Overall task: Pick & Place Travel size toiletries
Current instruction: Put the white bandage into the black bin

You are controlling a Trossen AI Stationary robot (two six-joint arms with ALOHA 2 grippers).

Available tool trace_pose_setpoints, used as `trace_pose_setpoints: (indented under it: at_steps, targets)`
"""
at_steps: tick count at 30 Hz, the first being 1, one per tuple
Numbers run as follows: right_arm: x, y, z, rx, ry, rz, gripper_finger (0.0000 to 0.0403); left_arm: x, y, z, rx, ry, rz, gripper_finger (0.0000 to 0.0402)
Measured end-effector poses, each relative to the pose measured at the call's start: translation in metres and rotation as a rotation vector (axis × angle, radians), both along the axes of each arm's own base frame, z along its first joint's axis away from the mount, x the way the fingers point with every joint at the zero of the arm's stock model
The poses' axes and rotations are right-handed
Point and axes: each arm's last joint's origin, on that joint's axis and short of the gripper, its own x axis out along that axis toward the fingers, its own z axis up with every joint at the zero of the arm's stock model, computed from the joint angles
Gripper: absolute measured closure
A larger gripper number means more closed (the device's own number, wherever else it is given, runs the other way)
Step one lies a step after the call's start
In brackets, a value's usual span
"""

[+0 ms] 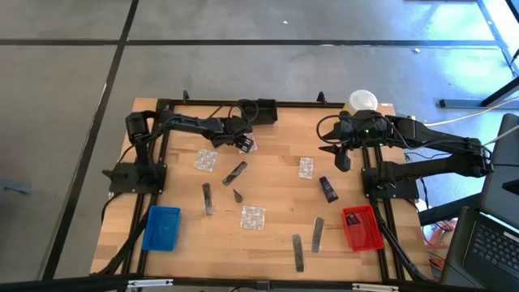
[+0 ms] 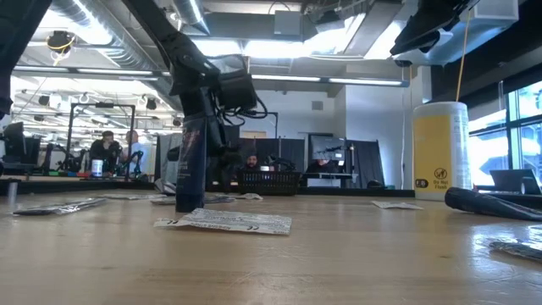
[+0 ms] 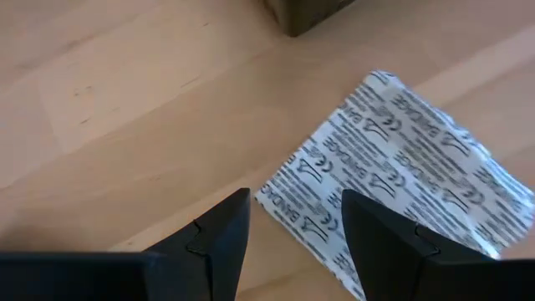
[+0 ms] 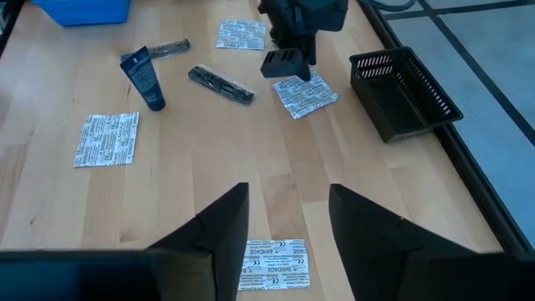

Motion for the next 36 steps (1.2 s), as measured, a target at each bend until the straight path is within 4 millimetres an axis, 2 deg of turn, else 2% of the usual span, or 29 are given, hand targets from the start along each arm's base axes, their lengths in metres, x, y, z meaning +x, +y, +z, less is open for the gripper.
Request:
trace_pose_setpoints:
  at_steps: [14, 19, 29, 36]
  targets:
    - [0.0, 0.0, 0.0, 0.0, 0.0, 0.0, 0.0249, 0.0024, 0.0001, -0.0035, -0.034, -0.028, -0.001, 0.0228]
    - [0.0, 0.0, 0.0, 0.0, 0.0, 0.0, 0.0258, 0.0031, -0.001, -0.0036, -0.034, -0.027, -0.013, 0.0271]
    - [0.0, 0.0, 0.0, 0.0, 0.0, 0.0, 0.0275, 0.0034, -0.0013, -0.0036, -0.033, -0.019, -0.04, 0.0391]
    - [0.0, 0.0, 0.0, 0.0, 0.0, 0.0, 0.0286, 0.0041, -0.0013, -0.0033, -0.032, -0.021, -0.062, 0.0398]
